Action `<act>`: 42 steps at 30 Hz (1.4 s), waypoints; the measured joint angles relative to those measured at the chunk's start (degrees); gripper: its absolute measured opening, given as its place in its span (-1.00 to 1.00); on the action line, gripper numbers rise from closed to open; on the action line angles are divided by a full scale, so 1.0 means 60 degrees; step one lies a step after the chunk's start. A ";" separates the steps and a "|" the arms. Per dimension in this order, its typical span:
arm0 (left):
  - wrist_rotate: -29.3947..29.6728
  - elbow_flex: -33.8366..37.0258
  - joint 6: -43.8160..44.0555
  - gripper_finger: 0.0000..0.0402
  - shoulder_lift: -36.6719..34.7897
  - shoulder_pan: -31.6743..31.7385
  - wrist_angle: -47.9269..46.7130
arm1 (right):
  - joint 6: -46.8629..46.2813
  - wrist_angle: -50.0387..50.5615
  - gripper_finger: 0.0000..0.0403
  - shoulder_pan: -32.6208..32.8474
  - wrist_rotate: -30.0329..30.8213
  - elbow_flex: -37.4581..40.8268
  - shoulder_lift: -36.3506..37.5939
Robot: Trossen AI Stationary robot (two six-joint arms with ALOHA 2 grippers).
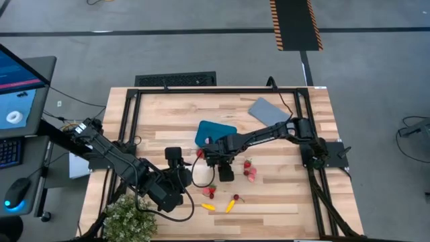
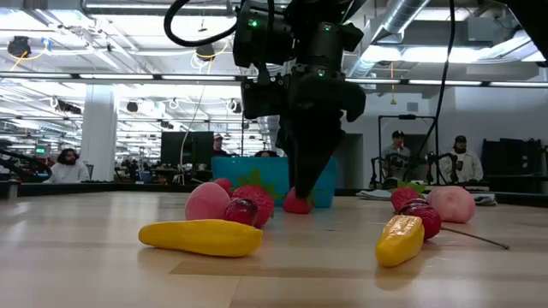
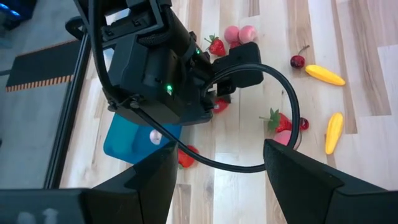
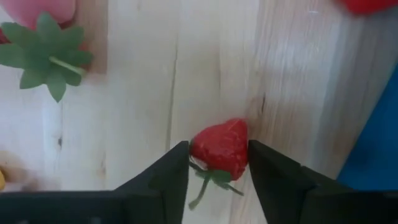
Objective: Pick and placing Produce into tupperware
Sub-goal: Put the red strawberry into the blue bin
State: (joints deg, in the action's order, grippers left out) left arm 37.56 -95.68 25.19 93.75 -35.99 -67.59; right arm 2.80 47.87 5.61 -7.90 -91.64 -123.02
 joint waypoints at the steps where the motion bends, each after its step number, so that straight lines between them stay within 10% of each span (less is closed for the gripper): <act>1: 0.0000 0.0003 0.0000 0.14 0.0001 0.0000 0.0000 | -0.0002 -0.0003 -0.15 0.0000 -0.0008 0.0000 0.0000; 42: -0.0029 0.0003 -0.0084 0.14 0.0001 -0.0011 -0.0153 | -0.0089 0.0391 -0.57 0.0206 -0.0654 0.0015 0.0295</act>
State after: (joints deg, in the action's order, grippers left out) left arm 37.39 -95.66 24.69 93.76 -36.05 -68.51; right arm 2.26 50.21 6.84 -11.83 -91.55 -121.25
